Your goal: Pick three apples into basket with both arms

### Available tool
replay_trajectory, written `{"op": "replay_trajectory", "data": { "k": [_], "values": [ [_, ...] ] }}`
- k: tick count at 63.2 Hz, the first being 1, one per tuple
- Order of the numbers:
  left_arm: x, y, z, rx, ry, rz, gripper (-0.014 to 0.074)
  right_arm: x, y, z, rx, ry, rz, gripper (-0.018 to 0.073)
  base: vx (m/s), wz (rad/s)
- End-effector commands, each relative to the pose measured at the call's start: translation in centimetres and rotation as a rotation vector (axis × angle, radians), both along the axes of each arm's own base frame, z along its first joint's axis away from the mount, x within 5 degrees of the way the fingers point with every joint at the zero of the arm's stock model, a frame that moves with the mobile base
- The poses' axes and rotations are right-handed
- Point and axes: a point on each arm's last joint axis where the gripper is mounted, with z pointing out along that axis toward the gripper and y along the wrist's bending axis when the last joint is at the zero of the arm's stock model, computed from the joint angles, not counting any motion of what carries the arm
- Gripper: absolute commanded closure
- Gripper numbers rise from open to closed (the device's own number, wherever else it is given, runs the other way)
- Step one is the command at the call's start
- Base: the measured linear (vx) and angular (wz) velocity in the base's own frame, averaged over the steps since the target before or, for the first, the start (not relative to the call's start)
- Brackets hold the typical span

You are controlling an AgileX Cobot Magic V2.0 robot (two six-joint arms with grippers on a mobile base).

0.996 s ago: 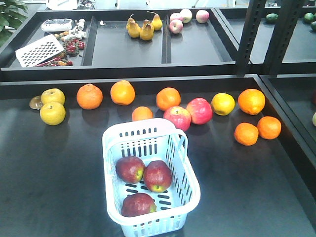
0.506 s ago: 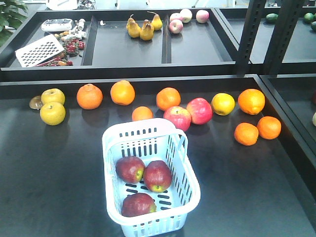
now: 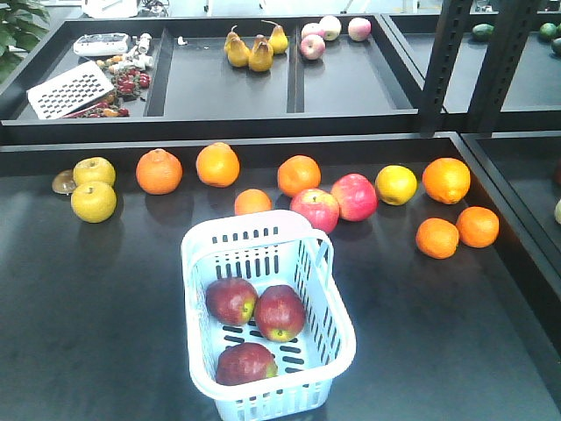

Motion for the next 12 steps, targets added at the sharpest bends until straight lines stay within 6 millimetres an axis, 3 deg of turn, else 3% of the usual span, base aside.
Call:
{"op": "replay_trajectory", "data": {
  "k": [1, 12],
  "values": [
    [0.04, -0.09, 0.44, 0.009, -0.079, -0.01, 0.0603, 0.01, 0.08, 0.28, -0.017, -0.076, 0.011, 0.0564, 0.0, 0.0],
    [0.04, -0.09, 0.44, 0.009, -0.079, -0.01, 0.0603, 0.01, 0.08, 0.28, -0.017, -0.076, 0.011, 0.0564, 0.0, 0.0]
  ]
}}
